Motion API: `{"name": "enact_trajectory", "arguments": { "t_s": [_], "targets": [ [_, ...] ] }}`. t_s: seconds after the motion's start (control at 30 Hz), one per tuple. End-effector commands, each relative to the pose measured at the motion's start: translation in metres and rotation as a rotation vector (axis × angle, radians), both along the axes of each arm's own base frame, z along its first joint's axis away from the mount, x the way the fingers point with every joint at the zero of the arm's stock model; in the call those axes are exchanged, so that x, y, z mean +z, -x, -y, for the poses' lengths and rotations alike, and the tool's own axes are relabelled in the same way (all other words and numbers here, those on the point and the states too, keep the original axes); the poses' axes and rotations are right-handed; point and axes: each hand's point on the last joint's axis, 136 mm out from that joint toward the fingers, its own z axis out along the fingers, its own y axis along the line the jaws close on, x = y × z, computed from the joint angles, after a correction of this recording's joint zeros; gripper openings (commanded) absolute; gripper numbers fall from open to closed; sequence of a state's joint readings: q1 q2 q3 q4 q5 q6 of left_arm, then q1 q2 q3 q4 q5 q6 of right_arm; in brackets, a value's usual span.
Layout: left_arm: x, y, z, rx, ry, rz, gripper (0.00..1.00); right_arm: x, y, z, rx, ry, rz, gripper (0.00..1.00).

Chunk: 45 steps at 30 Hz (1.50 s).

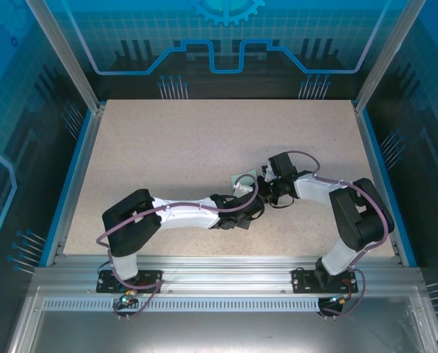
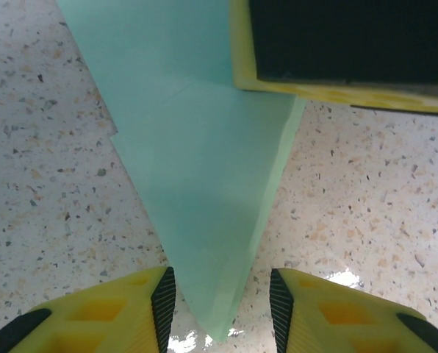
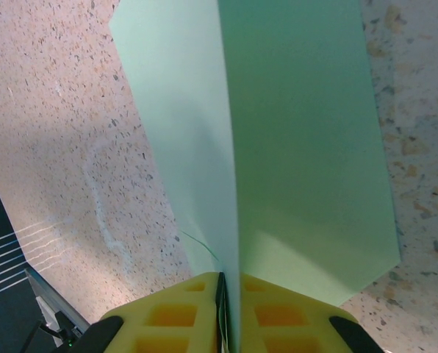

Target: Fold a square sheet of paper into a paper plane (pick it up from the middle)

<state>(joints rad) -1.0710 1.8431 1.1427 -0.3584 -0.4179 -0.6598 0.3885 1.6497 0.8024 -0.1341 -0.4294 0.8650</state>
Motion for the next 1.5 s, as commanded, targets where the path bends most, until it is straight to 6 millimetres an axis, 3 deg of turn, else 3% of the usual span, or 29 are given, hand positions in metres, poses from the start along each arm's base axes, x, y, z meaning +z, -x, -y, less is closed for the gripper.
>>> {"name": "enact_trajectory", "arguments": {
  "t_s": [0.0, 0.2, 0.43, 0.83, 0.87, 1.13, 1.47],
  "targets": [
    [-0.002, -0.006, -0.003, 0.052, -0.043, 0.035, 0.42, 0.001, 0.001, -0.007, 0.016, -0.004, -0.012, 0.12],
    [-0.008, -0.005, 0.000, 0.060, -0.051, 0.030, 0.38, 0.002, -0.001, -0.007, 0.018, -0.004, -0.012, 0.14],
    [-0.013, -0.007, -0.002, 0.074, -0.072, 0.034, 0.27, 0.007, -0.004, -0.006, 0.029, 0.004, 0.003, 0.18],
    [-0.015, -0.007, -0.006, 0.097, -0.081, 0.036, 0.18, 0.005, -0.003, -0.002, 0.055, 0.031, 0.002, 0.21],
    [-0.015, -0.007, -0.006, 0.097, -0.082, 0.036, 0.17, 0.013, -0.010, -0.005, 0.059, 0.024, 0.024, 0.21],
    [-0.014, -0.005, -0.006, 0.094, -0.044, 0.030, 0.12, 0.016, -0.012, -0.008, 0.098, 0.016, 0.036, 0.23],
    [-0.014, -0.003, -0.001, 0.096, 0.220, -0.045, 0.09, 0.042, -0.010, 0.003, 0.129, 0.062, 0.153, 0.45]
  ]
}}
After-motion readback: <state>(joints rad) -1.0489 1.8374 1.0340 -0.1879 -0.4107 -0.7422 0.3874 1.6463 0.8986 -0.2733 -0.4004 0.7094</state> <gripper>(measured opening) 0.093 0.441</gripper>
